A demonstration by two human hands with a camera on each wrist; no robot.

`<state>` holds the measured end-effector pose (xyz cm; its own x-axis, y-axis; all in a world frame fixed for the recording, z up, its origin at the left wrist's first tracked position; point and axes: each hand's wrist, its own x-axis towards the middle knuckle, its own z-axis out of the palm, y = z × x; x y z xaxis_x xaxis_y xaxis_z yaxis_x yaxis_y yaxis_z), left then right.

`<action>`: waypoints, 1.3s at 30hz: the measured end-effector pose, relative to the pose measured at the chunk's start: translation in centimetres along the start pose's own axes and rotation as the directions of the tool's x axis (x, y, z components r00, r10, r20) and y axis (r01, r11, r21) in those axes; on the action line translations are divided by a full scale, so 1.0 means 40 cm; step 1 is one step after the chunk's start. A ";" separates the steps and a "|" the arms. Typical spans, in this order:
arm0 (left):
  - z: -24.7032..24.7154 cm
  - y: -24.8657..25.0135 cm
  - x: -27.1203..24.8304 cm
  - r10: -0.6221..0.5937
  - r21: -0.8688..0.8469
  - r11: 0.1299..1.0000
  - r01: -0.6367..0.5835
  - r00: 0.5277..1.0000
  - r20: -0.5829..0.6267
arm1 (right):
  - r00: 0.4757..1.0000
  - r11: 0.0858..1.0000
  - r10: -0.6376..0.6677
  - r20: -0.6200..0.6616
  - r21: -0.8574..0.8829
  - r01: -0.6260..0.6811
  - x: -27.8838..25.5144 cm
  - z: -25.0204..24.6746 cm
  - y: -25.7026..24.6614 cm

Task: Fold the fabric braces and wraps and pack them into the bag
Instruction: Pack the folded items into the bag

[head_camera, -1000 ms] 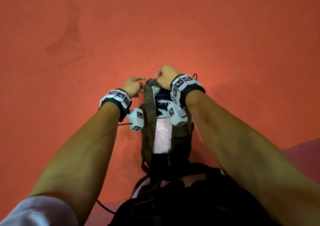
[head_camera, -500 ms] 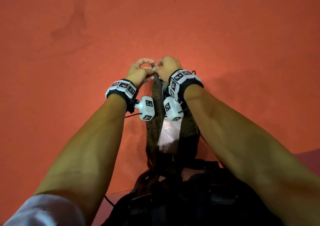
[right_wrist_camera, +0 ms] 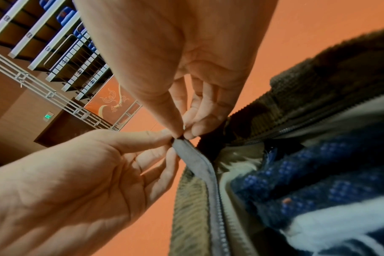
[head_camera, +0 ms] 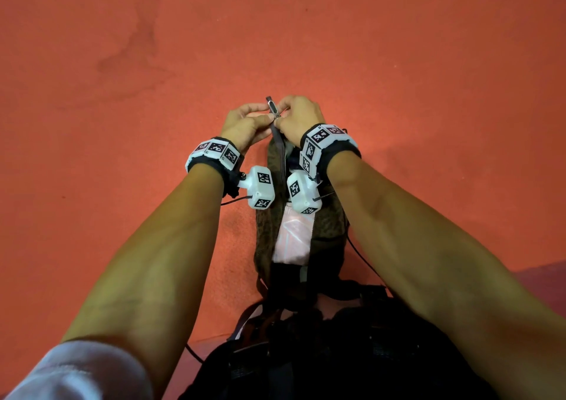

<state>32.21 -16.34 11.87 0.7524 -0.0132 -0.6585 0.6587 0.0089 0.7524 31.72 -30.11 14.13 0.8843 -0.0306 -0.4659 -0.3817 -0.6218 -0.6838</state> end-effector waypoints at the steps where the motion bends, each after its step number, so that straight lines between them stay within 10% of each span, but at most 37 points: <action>1: 0.000 0.002 -0.002 -0.001 0.007 1.000 0.001 1.000 0.008 | 1.000 1.000 -0.005 -0.020 0.019 0.005 -0.003 0.004 0.002; 12: 0.002 0.018 0.008 0.018 0.142 0.990 -0.026 0.998 0.059 | 0.995 0.997 -0.074 -0.061 -0.020 0.073 -0.014 -0.018 0.024; 31: 0.006 0.029 0.038 0.082 0.195 0.979 -0.059 0.990 -0.115 | 0.869 0.975 0.070 0.491 -0.219 0.045 -0.124 -0.043 0.032; 39: 0.015 -0.007 -0.010 0.092 0.110 0.991 -0.079 0.988 -0.120 | 0.906 0.943 0.062 0.418 -0.321 0.083 -0.164 -0.030 0.046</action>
<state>31.72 -16.95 11.93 0.8052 0.1076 -0.5832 0.5924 -0.0998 0.7994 25.55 -32.02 16.60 0.6652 0.2611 -0.6996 -0.2002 -0.8403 -0.5039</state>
